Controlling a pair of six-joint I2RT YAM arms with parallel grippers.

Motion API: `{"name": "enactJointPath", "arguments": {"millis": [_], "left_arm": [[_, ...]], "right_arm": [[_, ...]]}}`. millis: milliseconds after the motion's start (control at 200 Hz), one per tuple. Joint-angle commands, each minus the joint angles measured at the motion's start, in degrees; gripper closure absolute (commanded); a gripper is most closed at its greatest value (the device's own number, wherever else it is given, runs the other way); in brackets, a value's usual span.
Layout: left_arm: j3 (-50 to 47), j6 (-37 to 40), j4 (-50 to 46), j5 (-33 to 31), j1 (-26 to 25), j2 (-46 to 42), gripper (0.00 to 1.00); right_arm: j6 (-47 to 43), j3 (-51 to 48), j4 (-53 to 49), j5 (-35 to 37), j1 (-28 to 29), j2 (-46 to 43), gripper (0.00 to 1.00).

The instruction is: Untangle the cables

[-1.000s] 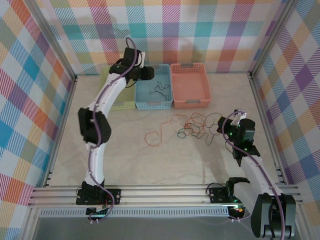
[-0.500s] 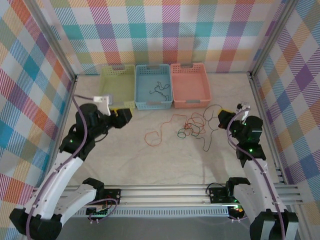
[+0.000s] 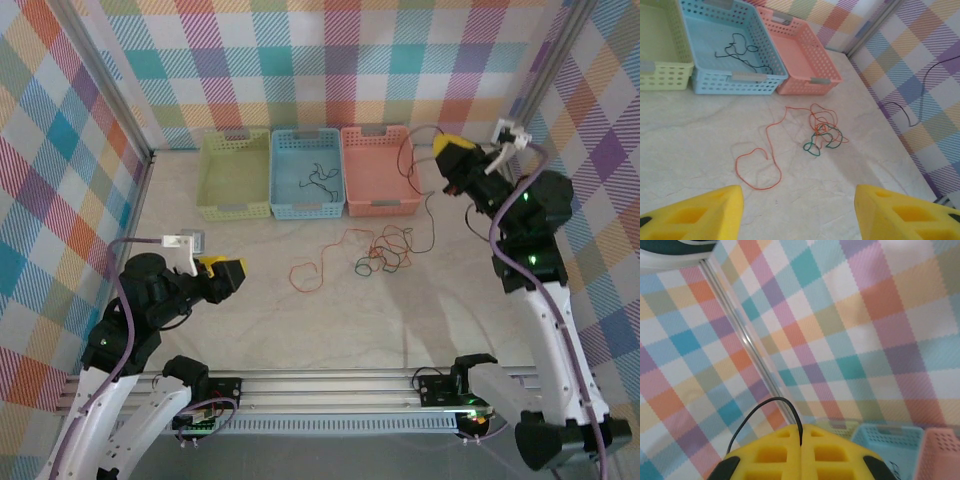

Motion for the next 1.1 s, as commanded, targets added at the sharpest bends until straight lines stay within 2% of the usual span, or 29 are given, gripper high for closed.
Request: {"name": "enactJointPath", "arguments": {"millis": [0,285,480,855,1010,1095], "left_arm": [[-1.2,2.8,-3.5,-2.0,-0.3,-1.5,0.39],[-4.9,3.3,-3.1,-0.1,-0.3,-5.4,0.37],[-5.0,3.5,-3.4,-1.1,-0.3,-6.1,0.36],[-5.2,3.3,-3.8,-1.8,-0.4,-6.3,0.36],[-5.1,3.5,-3.5,-1.5,-0.3,-5.9,0.36],[-5.1,3.5,-3.8,-1.4,-0.3,-5.5,0.36]], "right_arm": [[1.1,7.1,2.1,0.5,3.3,5.7,1.0],[1.7,16.2,10.8,1.8,9.9,20.4,1.0],[1.7,24.3,13.7,2.6,12.9,32.2,1.0],[4.0,47.2,18.3,3.1,13.9,60.3,1.0],[3.9,54.4,20.8,5.8,14.2,71.0,1.0],[3.9,60.0,18.7,6.4,14.4,77.3,1.0]]}}
